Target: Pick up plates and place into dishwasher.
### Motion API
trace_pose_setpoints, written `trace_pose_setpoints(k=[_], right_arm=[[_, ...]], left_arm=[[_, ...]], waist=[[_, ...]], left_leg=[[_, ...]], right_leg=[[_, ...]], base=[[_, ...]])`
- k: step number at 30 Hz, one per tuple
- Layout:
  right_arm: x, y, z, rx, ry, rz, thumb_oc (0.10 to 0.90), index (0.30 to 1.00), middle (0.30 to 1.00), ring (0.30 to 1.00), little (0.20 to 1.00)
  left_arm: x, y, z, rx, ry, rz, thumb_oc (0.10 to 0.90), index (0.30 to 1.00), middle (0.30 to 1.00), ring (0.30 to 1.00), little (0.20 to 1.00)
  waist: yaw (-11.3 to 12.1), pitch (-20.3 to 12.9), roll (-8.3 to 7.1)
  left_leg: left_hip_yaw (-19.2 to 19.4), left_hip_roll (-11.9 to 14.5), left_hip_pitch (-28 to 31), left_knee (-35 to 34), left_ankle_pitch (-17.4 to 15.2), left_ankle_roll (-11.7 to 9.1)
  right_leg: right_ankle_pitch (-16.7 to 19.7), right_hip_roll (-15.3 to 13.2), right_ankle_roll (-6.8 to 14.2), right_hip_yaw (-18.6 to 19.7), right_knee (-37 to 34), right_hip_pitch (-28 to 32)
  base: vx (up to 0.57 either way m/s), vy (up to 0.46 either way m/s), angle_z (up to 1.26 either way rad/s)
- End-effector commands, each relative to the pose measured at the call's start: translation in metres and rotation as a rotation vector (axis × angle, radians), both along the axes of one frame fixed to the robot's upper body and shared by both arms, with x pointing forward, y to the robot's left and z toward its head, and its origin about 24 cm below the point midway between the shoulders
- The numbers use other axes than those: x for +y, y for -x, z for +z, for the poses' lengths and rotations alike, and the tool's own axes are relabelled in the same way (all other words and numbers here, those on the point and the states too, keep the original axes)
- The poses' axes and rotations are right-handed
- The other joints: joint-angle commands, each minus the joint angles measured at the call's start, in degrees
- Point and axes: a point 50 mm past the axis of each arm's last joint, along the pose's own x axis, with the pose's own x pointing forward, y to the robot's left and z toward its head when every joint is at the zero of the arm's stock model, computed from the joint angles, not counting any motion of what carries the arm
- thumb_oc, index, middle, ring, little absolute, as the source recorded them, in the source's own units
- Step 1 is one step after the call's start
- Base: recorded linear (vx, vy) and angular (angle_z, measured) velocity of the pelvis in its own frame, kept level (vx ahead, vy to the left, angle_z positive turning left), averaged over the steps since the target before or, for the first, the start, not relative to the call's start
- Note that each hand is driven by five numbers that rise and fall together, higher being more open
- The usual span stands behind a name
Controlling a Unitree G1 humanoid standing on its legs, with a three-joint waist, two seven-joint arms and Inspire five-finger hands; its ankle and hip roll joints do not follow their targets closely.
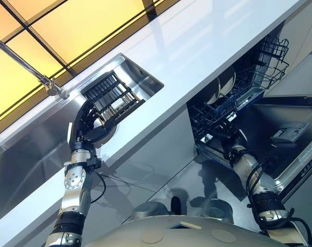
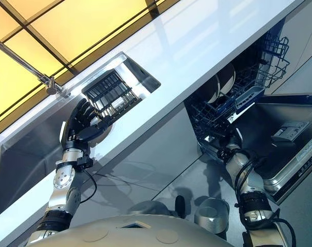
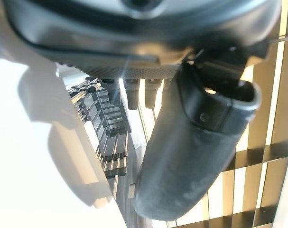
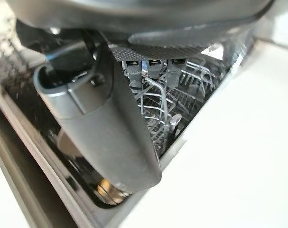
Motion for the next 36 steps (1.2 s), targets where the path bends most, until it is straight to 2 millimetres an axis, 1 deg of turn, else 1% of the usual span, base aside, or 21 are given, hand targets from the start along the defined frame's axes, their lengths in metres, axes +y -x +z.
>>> trace_pose_setpoints(k=[1,2,3,6,9,11,13,15,16,18,19,20,21,22,24,26,30,33,36], right_arm=[[0.184,-0.007,0.024,-0.081,-0.839,0.476,0.800,0.900,0.900,0.900,0.900],[0.180,-0.005,0.018,-0.065,-0.856,0.446,0.800,0.900,0.900,0.900,0.900],[0.174,-0.002,0.011,-0.050,-0.830,0.438,0.800,0.900,0.900,0.900,0.900],[0.163,0.006,-0.004,-0.021,-0.787,0.454,0.800,0.900,0.900,0.900,0.900],[0.161,0.010,-0.006,-0.013,-0.791,0.564,0.800,0.900,0.900,0.900,0.900],[0.161,0.004,-0.003,-0.026,-0.742,0.646,0.800,0.900,0.900,0.900,0.900],[0.157,-0.008,0.001,-0.043,-0.615,0.723,0.800,0.900,0.900,0.900,0.900],[0.154,-0.016,-0.001,-0.035,-0.477,0.789,0.800,0.900,0.900,0.900,0.900],[0.148,-0.022,-0.003,-0.034,-0.336,0.810,0.800,0.900,0.900,0.900,0.900],[0.136,-0.031,-0.006,-0.018,-0.096,0.801,0.800,0.900,0.900,0.900,0.900],[0.124,-0.038,-0.006,-0.024,0.078,0.783,0.800,0.900,0.900,0.900,0.900],[0.120,-0.041,-0.005,-0.029,0.158,0.772,0.800,0.900,0.900,0.900,0.900],[0.107,-0.049,-0.001,-0.031,0.309,0.737,0.800,0.900,0.900,0.900,0.900],[0.098,-0.055,0.004,-0.053,0.416,0.724,0.800,0.900,0.900,0.900,0.900],[0.083,-0.068,0.018,-0.103,0.545,0.684,0.800,0.900,0.900,0.900,0.900],[0.078,-0.074,0.026,-0.122,0.569,0.678,0.800,0.900,0.900,0.900,0.900],[0.084,-0.077,0.029,-0.166,0.610,0.733,0.800,0.900,0.900,0.900,0.900],[0.085,-0.073,0.024,-0.156,0.612,0.751,0.800,0.900,0.900,0.900,0.900],[0.083,-0.065,0.017,-0.157,0.610,0.763,0.800,0.900,0.900,0.900,0.900]], left_arm=[[0.020,-0.002,0.044,-0.212,-0.101,-0.008,0.800,0.900,0.900,0.900,0.900],[0.020,0.000,0.043,-0.207,-0.100,-0.017,0.800,0.900,0.900,0.900,0.900],[0.019,0.001,0.044,-0.207,-0.097,-0.033,0.800,0.900,0.900,0.900,0.900],[0.020,0.004,0.048,-0.213,-0.087,-0.047,0.800,0.900,0.900,0.900,0.900],[0.018,0.003,0.054,-0.252,-0.072,-0.049,0.800,0.900,0.900,0.900,0.900],[0.018,0.000,0.060,-0.290,-0.071,-0.063,0.800,0.900,0.900,0.900,0.900],[0.015,-0.006,0.068,-0.337,-0.074,-0.086,0.800,0.900,0.900,0.900,0.900],[0.014,-0.009,0.075,-0.380,-0.078,-0.104,0.800,0.900,0.900,0.900,0.900],[0.014,-0.010,0.079,-0.400,-0.081,-0.113,0.800,0.900,0.900,0.900,0.900],[0.013,-0.012,0.085,-0.422,-0.089,-0.120,0.800,0.900,0.900,0.900,0.900],[0.012,-0.013,0.088,-0.430,-0.093,-0.122,0.800,0.900,0.900,0.900,0.900],[0.012,-0.014,0.088,-0.433,-0.094,-0.121,0.800,0.900,0.900,0.900,0.900],[0.011,-0.014,0.091,-0.439,-0.096,-0.120,0.800,0.900,0.900,0.900,0.900],[0.010,-0.014,0.093,-0.444,-0.097,-0.120,0.800,0.900,0.900,0.900,0.900],[0.006,-0.015,0.096,-0.446,-0.100,-0.122,0.800,0.900,0.900,0.900,0.900],[0.001,-0.015,0.095,-0.437,-0.095,-0.130,0.800,0.900,0.900,0.900,0.900],[-0.004,-0.018,0.095,-0.419,-0.079,-0.150,0.800,0.900,0.900,0.900,0.900],[-0.005,-0.018,0.093,-0.410,-0.071,-0.159,0.800,0.900,0.900,0.900,0.900],[-0.004,-0.016,0.090,-0.408,-0.066,-0.171,0.800,0.900,0.900,0.900,0.900]], waist=[[4.1,-7.1,-2.84],[4.1,-7.0,-2.69],[4.2,-6.6,-2.44],[4.3,-5.9,-2.15],[4.5,-4.3,-1.22],[4.9,-3.1,-0.49],[5.5,-1.9,0.24],[6.1,-0.9,0.63],[6.5,-0.5,0.56],[7.1,0.1,0.24],[7.2,0.5,-0.13],[7.3,0.5,-0.13],[7.7,0.7,-0.29],[7.8,0.9,-0.39],[8.1,1.6,-0.51],[8.2,1.9,-0.12],[8.7,2.1,0.59],[8.8,2.0,0.59],[8.7,1.7,0.13]], left_leg=[[0.2,-8.5,-2.2,5.9,-7.1,5.6],[0.3,-8.4,-2.2,6.1,-7.0,5.6],[0.5,-8.2,-2.4,6.3,-6.8,5.5],[0.6,-8.0,-2.8,6.7,-6.4,5.3],[0.2,-7.7,-4.8,6.9,-5.2,5.1],[0.3,-7.6,-7.1,6.9,-4.1,5.2],[0.3,-7.5,-9.7,7.0,-3.0,5.0],[0.1,-7.4,-11.7,7.3,-2.5,4.7],[0.0,-7.4,-12.6,7.5,-2.3,4.7],[-0.2,-7.3,-13.6,7.7,-2.1,4.5],[-0.6,-7.5,-13.7,7.9,-2.1,4.4],[-0.5,-7.4,-14.0,7.9,-1.9,4.3],[-0.7,-7.3,-14.1,7.7,-1.7,4.2],[-0.9,-7.2,-14.2,7.6,-1.6,4.1],[-1.2,-7.0,-14.1,7.4,-1.3,4.0],[-1.5,-7.0,-13.8,7.4,-1.1,3.9],[-1.8,-7.1,-13.4,7.5,-1.1,3.8],[-2.0,-7.3,-13.1,7.6,-1.5,3.9],[-1.9,-7.4,-12.5,7.5,-2.0,3.9]], right_leg=[[7.2,-1.4,1.4,5.5,-5.0,-2.6],[7.2,-1.4,1.5,5.6,-5.0,-2.3],[7.3,-1.4,1.6,5.8,-5.0,-2.2],[7.8,-1.5,1.9,6.2,-4.8,-2.3],[7.6,-1.4,1.9,6.8,-2.9,-4.6],[7.2,-1.1,1.6,7.5,-1.2,-7.2],[6.9,-0.5,1.2,8.2,0.1,-9.6],[6.6,-0.1,0.9,8.5,1.2,-11.7],[6.5,0.1,0.7,8.4,1.4,-12.5],[6.5,0.2,0.5,8.0,1.9,-13.3],[6.0,0.1,0.5,7.8,2.8,-13.7],[6.4,0.3,0.5,7.8,2.6,-13.9],[6.5,0.4,0.3,7.5,2.4,-14.0],[6.6,0.6,0.1,7.2,2.4,-13.9],[6.6,0.9,-0.2,6.6,2.5,-13.7],[6.5,0.9,-0.4,6.4,3.1,-13.7],[5.9,0.7,-0.6,6.1,4.0,-13.4],[5.7,0.6,-0.5,5.8,4.3,-13.3],[5.7,0.5,-0.4,5.5,4.0,-12.9]], base=[[0.14,-0.033,-0.04],[0.16,-0.038,-0.02],[0.14,-0.033,0.00],[0.12,-0.022,-0.02],[-0.02,0.014,0.00],[-0.18,0.030,-0.10],[-0.25,0.046,-0.13],[-0.21,0.026,-0.06],[-0.17,-0.006,-0.06],[-0.10,-0.030,-0.02],[-0.04,-0.030,0.02],[-0.02,-0.028,0.06],[-0.01,-0.015,0.06],[0.00,-0.018,0.12],[0.03,0.001,0.20],[0.06,0.042,0.15],[0.05,0.041,0.07],[0.03,0.002,0.05],[0.02,-0.019,0.02]])
